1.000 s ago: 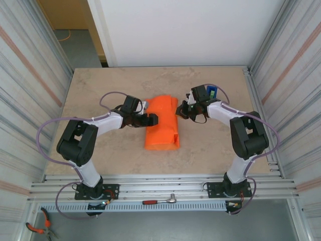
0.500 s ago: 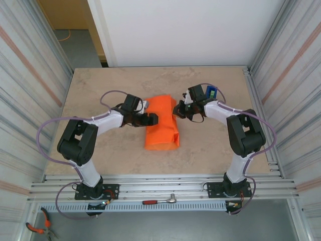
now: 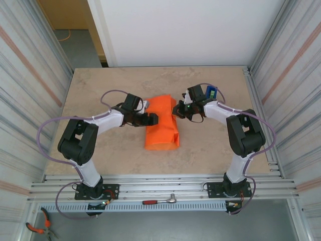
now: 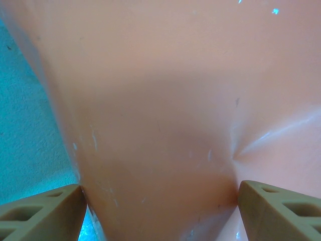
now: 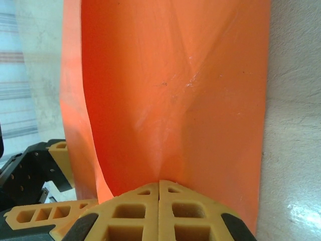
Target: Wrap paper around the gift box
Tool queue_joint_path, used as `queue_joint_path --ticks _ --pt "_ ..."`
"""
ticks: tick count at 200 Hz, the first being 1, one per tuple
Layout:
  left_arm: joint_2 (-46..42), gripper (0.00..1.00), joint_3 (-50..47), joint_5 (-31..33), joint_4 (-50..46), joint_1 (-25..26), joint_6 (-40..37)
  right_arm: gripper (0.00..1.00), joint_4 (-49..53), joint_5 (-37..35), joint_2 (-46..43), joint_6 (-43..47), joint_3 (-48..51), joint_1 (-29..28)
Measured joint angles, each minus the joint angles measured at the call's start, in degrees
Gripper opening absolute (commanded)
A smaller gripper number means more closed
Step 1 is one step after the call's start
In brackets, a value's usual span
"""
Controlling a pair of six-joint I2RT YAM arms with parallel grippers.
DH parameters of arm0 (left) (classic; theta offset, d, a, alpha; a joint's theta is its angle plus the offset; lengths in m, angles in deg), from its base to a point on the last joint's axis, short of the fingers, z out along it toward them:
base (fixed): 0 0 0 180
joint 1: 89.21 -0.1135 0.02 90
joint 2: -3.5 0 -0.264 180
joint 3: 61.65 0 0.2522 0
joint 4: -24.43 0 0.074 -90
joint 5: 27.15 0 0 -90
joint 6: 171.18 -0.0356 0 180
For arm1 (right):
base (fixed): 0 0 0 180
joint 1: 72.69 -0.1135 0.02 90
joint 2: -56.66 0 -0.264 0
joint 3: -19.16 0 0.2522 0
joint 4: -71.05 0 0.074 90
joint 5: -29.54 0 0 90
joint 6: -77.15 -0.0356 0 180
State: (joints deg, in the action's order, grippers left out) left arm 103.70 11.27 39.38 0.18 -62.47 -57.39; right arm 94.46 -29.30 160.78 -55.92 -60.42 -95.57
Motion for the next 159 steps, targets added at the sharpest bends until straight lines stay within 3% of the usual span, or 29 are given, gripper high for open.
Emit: queue_joint_path --ticks 134,159 --pt "0.0 0.79 0.0 0.0 0.0 0.0 0.0 0.00 -1.1 0.3 -1.9 -0.4 2.7 -0.7" --pt "0.0 0.79 0.0 0.0 0.0 0.0 0.0 0.02 -0.7 0.4 -3.0 -0.4 3.4 1.4"
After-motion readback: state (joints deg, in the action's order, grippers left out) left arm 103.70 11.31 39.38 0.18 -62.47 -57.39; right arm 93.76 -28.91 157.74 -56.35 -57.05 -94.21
